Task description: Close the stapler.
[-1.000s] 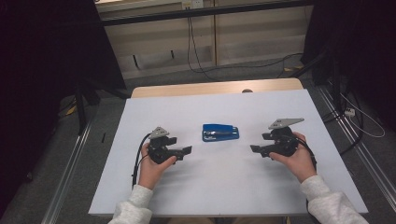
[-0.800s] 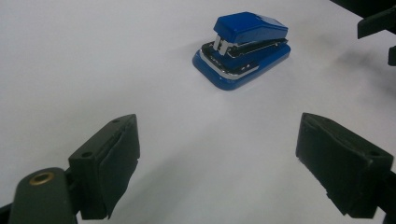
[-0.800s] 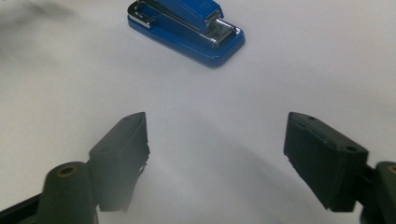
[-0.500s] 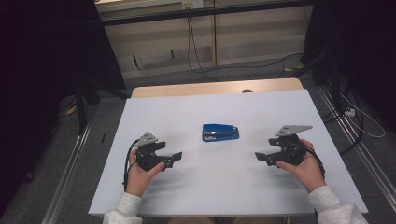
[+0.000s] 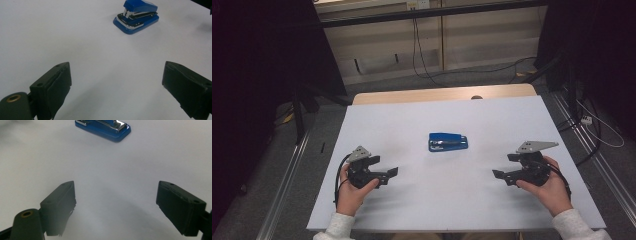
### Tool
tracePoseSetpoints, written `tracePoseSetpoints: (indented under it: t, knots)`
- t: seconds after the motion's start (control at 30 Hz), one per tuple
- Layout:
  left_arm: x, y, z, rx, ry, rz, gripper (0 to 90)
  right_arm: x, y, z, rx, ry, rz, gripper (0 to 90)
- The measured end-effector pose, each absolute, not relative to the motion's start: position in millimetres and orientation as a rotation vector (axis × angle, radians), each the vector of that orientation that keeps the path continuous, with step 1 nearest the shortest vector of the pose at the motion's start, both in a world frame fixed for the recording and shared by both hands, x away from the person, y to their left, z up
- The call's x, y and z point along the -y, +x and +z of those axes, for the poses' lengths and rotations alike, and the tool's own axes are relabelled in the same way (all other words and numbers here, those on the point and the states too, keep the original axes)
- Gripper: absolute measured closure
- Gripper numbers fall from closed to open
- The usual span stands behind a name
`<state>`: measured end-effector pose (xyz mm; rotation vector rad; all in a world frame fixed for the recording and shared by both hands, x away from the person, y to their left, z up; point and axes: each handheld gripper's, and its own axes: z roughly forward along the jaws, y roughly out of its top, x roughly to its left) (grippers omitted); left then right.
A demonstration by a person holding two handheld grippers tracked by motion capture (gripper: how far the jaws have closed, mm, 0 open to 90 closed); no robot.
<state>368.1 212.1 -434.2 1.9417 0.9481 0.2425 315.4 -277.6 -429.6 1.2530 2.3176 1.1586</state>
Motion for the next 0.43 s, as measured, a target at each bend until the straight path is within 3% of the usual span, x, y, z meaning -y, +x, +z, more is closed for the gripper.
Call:
tracePoseSetpoints:
  t: [0.43]
  knots:
    - [-231,357,-434,-0.941,1.936,0.261,8.5,288,300,-428,-2.302,1.258,1.161,14.6]
